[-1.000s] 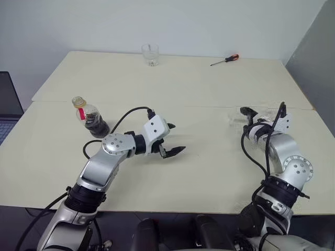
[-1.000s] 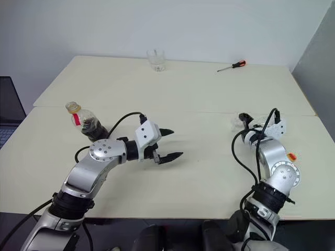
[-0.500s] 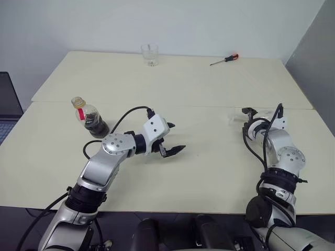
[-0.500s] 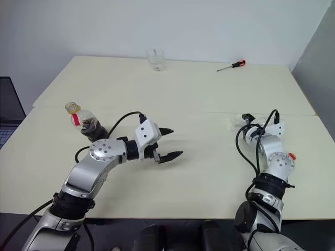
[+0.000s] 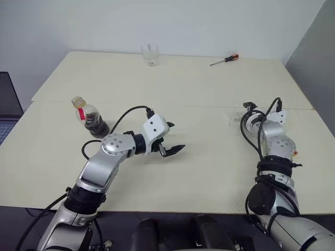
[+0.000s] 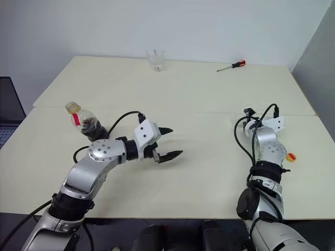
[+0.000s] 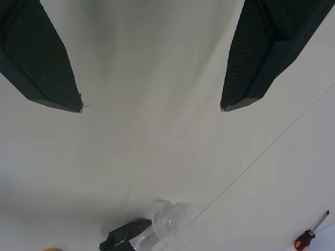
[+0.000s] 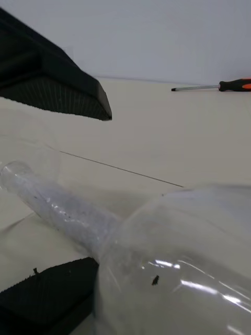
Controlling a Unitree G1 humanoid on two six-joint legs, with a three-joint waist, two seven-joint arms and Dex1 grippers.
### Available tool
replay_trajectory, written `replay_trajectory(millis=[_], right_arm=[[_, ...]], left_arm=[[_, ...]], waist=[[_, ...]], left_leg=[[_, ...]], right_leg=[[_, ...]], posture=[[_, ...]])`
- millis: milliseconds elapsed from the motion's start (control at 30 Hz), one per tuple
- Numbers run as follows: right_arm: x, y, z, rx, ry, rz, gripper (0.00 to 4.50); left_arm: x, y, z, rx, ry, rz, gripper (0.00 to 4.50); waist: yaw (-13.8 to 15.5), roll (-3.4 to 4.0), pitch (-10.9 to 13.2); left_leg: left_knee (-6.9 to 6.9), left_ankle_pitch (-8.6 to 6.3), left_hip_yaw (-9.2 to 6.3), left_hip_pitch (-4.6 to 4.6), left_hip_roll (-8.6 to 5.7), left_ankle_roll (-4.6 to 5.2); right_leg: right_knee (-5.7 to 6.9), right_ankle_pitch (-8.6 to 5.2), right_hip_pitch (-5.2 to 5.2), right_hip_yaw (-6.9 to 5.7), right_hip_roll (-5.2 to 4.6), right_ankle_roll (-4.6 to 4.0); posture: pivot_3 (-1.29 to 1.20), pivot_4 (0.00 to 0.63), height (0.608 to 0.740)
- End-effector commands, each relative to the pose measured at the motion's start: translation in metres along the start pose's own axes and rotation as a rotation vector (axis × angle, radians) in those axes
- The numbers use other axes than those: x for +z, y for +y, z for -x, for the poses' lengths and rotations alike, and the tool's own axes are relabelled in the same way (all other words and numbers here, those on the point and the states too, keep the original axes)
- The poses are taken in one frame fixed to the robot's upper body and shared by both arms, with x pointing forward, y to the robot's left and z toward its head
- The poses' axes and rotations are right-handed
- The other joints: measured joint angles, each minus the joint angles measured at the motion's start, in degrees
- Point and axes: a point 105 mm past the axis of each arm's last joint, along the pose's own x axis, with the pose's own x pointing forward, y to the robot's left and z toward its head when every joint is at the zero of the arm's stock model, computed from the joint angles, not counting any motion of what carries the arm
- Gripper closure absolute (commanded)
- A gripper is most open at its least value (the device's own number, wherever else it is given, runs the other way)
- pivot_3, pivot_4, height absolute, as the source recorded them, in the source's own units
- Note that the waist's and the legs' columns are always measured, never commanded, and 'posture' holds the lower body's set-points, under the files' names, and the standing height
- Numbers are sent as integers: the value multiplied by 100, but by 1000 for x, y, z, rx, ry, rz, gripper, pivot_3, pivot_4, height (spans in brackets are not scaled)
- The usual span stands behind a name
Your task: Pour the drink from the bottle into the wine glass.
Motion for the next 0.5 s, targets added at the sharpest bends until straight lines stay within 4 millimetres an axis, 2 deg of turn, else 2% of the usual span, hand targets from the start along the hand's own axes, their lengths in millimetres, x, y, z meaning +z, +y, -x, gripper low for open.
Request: replay_trajectory(millis=[33, 167, 300, 400, 500], right_arm=[[7, 9, 0, 20, -39, 22, 1591], [5, 15, 1, 33, -44, 98, 3006], [-8, 42, 7, 126, -33, 294, 4147], [-31, 75, 17, 264, -22, 493, 4266], [-71, 111, 35, 473, 1, 746, 4266]], left_arm=[[12, 6, 8, 43, -25, -40, 0], [11, 7, 9, 52, -23, -35, 0], [8, 5, 13, 59, -17, -12, 0], [-2, 2, 21, 67, -8, 68, 0], [-18, -6, 35, 73, -16, 258, 0]], waist=[[-1, 0, 0], [-3, 3, 2], [-4, 9, 2], [-5, 15, 6], [-35, 20, 9]], left_leg=[[0, 0, 0, 0, 0, 0], [-2, 0, -1, 0, 0, 0], [-3, 0, -1, 1, 1, 0], [-6, 0, -2, 1, 3, 0], [-10, 0, 2, -1, 6, 0]], right_leg=[[0, 0, 0, 1, 0, 0], [0, 1, -4, 5, 0, -2], [1, 1, -5, 5, 1, -2], [1, 1, -10, 6, 1, -3], [4, 4, -22, 7, 1, -7]], posture=[[0, 150, 740], [0, 150, 740], [0, 150, 740], [0, 150, 740], [0, 150, 740]])
